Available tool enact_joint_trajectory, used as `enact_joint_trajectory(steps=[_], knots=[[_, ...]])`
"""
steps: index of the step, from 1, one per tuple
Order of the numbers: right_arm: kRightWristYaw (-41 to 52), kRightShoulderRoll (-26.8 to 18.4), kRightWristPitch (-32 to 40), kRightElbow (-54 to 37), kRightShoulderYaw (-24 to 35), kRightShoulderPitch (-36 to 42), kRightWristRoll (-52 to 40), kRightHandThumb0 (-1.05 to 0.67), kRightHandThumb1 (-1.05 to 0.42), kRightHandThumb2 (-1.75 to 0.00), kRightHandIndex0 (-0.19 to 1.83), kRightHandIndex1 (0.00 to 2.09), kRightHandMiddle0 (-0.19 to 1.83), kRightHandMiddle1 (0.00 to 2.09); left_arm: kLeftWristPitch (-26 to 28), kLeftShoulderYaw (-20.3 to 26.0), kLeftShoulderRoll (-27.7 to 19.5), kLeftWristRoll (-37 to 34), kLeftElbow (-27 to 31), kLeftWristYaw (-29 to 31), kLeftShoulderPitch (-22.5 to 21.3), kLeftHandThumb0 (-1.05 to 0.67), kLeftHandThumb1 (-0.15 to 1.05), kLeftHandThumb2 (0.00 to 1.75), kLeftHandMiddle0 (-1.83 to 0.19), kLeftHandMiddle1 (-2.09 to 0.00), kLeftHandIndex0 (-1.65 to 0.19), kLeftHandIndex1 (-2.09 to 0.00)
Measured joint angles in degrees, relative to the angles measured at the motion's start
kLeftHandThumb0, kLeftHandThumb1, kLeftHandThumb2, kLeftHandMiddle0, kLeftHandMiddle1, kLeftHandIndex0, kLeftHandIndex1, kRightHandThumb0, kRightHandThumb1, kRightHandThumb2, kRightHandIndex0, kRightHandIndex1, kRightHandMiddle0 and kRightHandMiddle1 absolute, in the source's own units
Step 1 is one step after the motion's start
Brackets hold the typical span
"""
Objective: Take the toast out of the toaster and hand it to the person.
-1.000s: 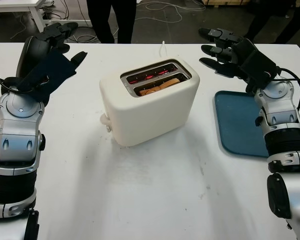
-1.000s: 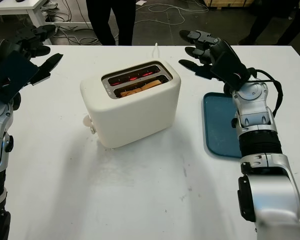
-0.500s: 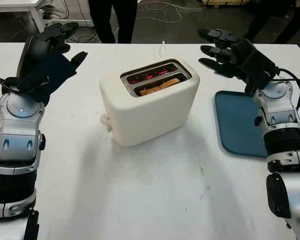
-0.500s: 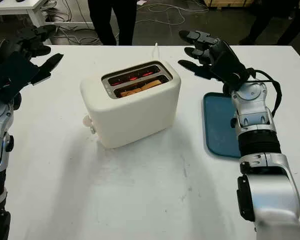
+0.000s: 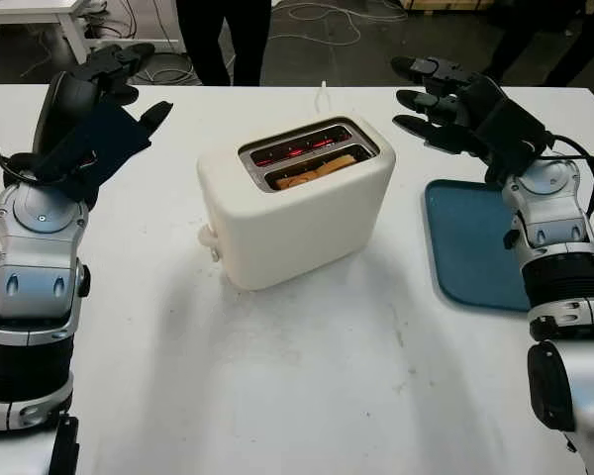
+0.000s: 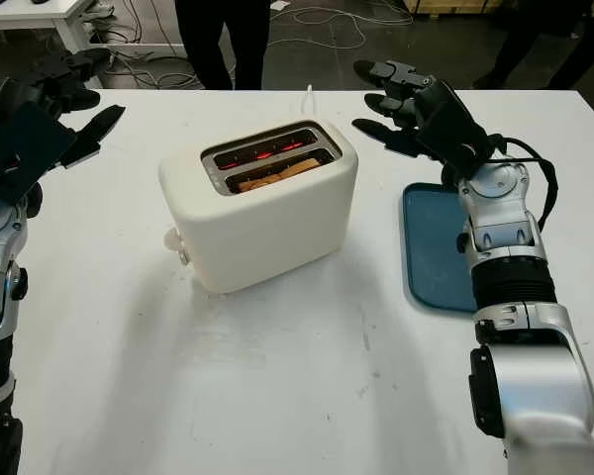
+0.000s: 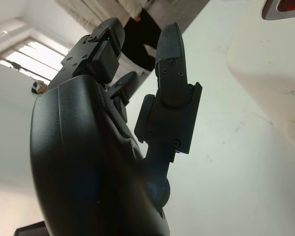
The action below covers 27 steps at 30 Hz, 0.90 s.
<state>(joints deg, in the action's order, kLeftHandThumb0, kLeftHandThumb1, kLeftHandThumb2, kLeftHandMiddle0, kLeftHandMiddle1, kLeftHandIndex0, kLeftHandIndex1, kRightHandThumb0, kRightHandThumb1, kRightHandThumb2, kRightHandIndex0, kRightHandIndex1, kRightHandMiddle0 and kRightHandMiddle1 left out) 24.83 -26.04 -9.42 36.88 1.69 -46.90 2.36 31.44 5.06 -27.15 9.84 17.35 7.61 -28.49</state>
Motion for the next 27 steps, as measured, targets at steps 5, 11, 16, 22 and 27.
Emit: enact_joint_trajectory(steps=[5,11,16,22,27], knots=[[0.0,0.0,0.0,0.0,0.03,0.0,-0.02,-0.57,-0.92,-0.18,0.41,0.0,0.41,0.0,0.0,0.01,0.0,0.0,0.0,0.0,0.0,-0.51,0.92,0.36,-0.03,-0.94,-0.42,-0.11],[0.01,0.0,-0.54,0.09,0.03,-0.02,-0.03,-0.57,-0.92,-0.19,0.42,0.0,0.4,0.0,0.0,0.01,0.01,0.0,0.05,-0.02,0.0,-0.5,0.92,0.37,-0.05,-0.93,-0.42,-0.11],[0.01,0.0,-0.55,0.5,0.03,-0.03,-0.03,-0.57,-0.92,-0.18,0.42,0.01,0.41,0.0,0.24,0.0,0.0,0.16,0.39,-0.05,0.0,-0.48,0.92,0.39,-0.07,-0.94,-0.44,-0.12],[0.0,0.0,-0.57,0.68,0.03,-0.05,-0.02,-0.58,-0.92,-0.18,0.42,0.0,0.41,0.0,0.13,-0.21,-0.37,0.18,0.3,-0.01,0.01,-0.51,0.92,0.39,-0.06,-0.95,-0.44,-0.12],[0.0,0.0,-0.57,0.7,0.03,-0.07,-0.02,-0.59,-0.92,-0.18,0.42,0.0,0.41,0.0,-1.07,-0.19,-0.36,0.04,-0.12,0.0,0.06,-0.52,0.92,0.36,-0.05,-0.94,-0.42,-0.12]])
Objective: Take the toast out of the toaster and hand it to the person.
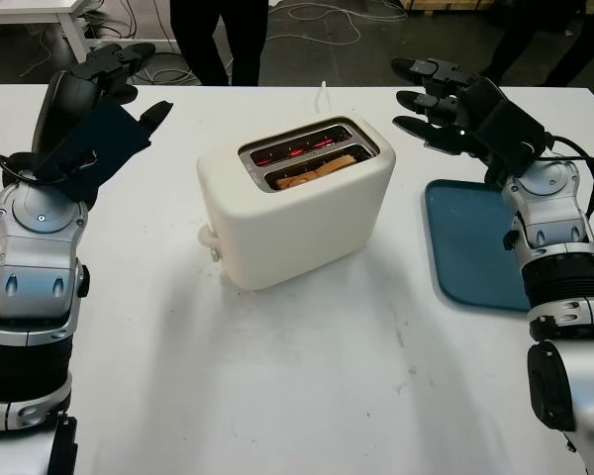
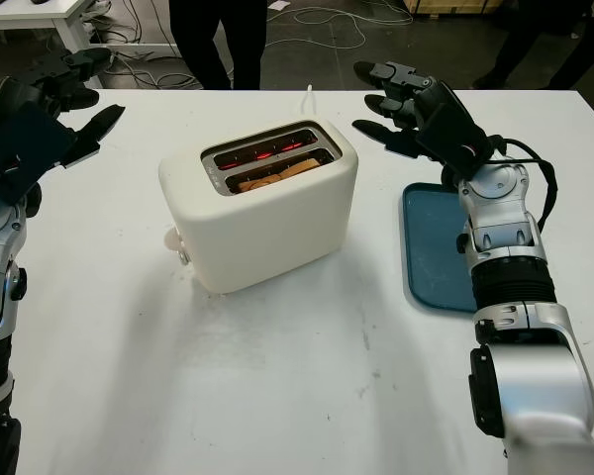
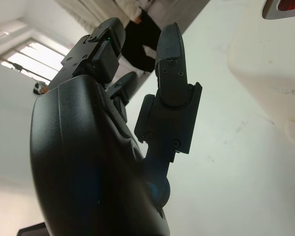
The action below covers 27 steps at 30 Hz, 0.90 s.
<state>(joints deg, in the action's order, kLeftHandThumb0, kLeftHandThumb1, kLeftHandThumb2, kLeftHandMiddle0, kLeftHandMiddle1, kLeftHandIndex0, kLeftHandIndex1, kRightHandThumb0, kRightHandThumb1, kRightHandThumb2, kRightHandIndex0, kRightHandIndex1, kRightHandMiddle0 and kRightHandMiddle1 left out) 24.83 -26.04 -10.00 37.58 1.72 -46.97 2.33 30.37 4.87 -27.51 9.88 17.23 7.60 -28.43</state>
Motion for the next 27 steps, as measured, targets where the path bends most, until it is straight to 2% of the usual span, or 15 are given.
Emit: enact_joint_trajectory(steps=[27], knots=[[0.08,0.0,-0.26,1.03,-0.02,-0.28,-0.04,-0.61,-0.92,-0.18,0.44,0.01,0.43,0.01,-0.01,0.09,-0.09,0.08,-0.3,0.49,0.77,-0.53,0.92,0.37,-0.06,-0.91,-0.42,-0.13]])
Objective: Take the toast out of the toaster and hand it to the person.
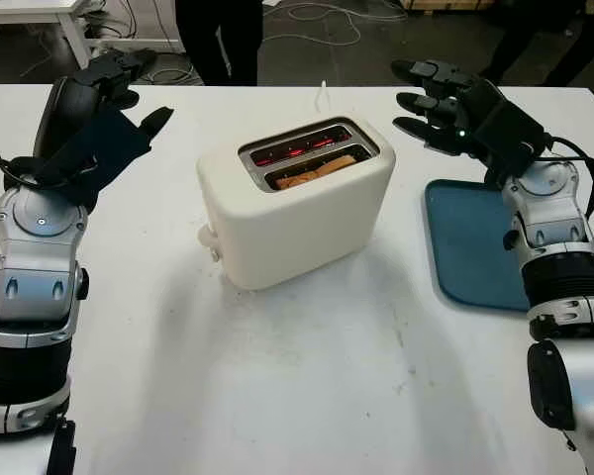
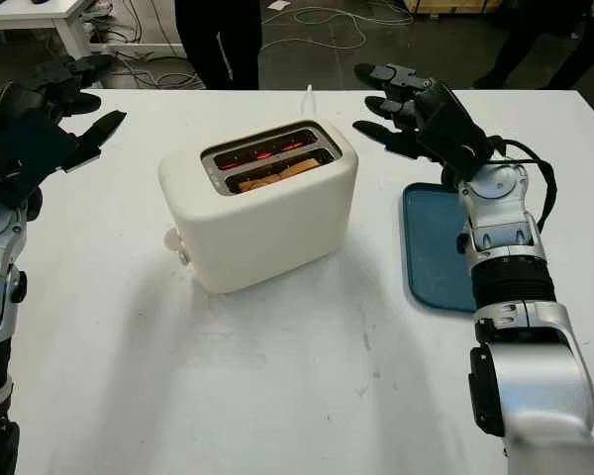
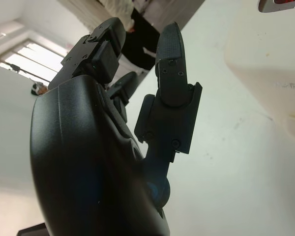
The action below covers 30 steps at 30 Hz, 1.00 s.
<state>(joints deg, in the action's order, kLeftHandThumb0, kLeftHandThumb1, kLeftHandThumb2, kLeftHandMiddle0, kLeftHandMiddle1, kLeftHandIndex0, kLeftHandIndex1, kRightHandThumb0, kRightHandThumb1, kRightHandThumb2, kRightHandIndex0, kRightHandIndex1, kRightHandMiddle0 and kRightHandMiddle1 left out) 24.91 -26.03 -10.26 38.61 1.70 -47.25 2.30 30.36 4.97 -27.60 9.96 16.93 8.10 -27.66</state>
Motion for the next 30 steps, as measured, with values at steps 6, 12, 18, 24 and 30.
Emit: enact_joint_trajectory(steps=[6,12,18,24,30], knots=[[0.0,0.01,0.0,0.0,0.01,0.0,0.0,-0.61,-0.92,-0.17,0.43,0.01,0.42,0.0,0.84,-0.01,0.13,0.12,0.13,0.0,0.0,-0.49,0.92,0.39,-0.09,-0.93,-0.43,-0.14],[0.01,0.01,0.0,-0.03,0.0,0.0,0.0,-0.6,-0.92,-0.18,0.43,0.01,0.42,0.0,0.93,-0.03,0.15,0.06,0.13,0.0,-0.01,-0.52,0.92,0.38,-0.04,-0.93,-0.42,-0.13],[0.01,0.01,0.0,-0.08,0.0,0.0,-0.01,-0.6,-0.92,-0.18,0.43,0.0,0.42,0.0,0.94,-0.03,0.18,0.07,0.13,0.0,-0.01,-0.52,0.92,0.38,-0.06,-0.95,-0.43,-0.15],[0.01,0.01,0.0,-0.4,0.0,0.0,-0.01,-0.6,-0.92,-0.18,0.43,0.0,0.43,0.0,0.62,-0.04,0.14,0.1,0.09,0.0,0.0,-0.52,0.92,0.38,-0.05,-0.99,-0.41,-0.15],[0.01,0.01,0.0,-0.44,0.0,0.0,0.0,-0.6,-0.92,-0.18,0.42,0.0,0.42,0.0,-0.16,0.08,0.15,-0.1,-0.25,0.0,-0.01,-0.54,0.92,0.35,-0.04,-0.98,-0.41,-0.15]])
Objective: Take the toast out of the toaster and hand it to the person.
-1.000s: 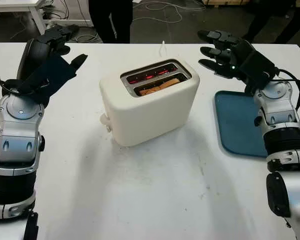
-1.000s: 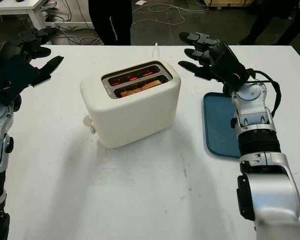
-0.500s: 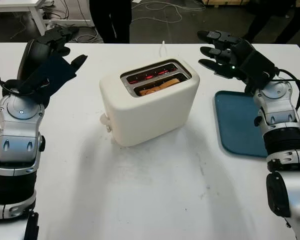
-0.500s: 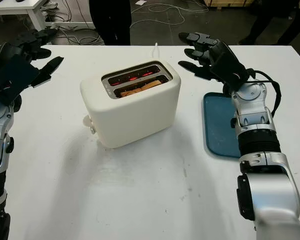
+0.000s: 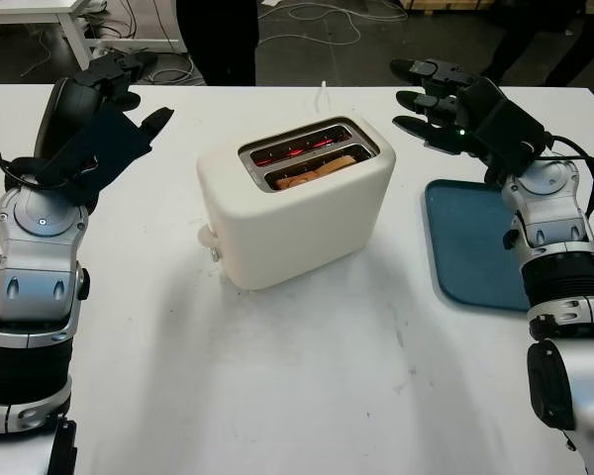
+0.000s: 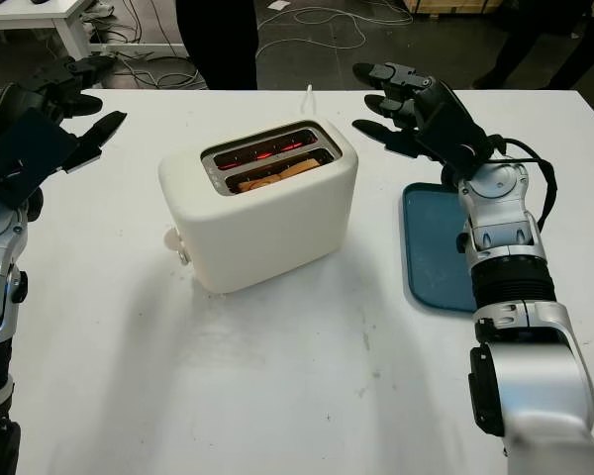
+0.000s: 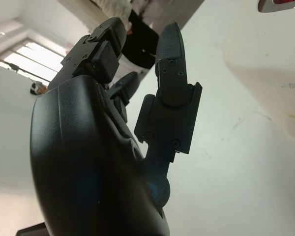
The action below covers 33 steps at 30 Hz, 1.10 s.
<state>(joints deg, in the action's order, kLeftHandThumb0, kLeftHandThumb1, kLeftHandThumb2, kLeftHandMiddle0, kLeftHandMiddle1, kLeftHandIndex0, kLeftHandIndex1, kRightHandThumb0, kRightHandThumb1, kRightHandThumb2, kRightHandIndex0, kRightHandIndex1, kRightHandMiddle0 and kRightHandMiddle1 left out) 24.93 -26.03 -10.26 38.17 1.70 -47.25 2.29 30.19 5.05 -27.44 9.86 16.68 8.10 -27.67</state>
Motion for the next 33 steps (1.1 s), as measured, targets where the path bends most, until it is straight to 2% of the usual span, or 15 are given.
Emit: enact_joint_trajectory(steps=[33], knots=[[-0.01,0.11,0.53,-0.27,-0.01,-0.03,-1.09,-0.6,-0.92,-0.17,0.42,0.01,0.43,0.01,0.04,0.38,0.38,0.05,-0.01,0.03,0.0,-0.51,0.92,0.38,-0.05,-0.92,-0.4,-0.16]])
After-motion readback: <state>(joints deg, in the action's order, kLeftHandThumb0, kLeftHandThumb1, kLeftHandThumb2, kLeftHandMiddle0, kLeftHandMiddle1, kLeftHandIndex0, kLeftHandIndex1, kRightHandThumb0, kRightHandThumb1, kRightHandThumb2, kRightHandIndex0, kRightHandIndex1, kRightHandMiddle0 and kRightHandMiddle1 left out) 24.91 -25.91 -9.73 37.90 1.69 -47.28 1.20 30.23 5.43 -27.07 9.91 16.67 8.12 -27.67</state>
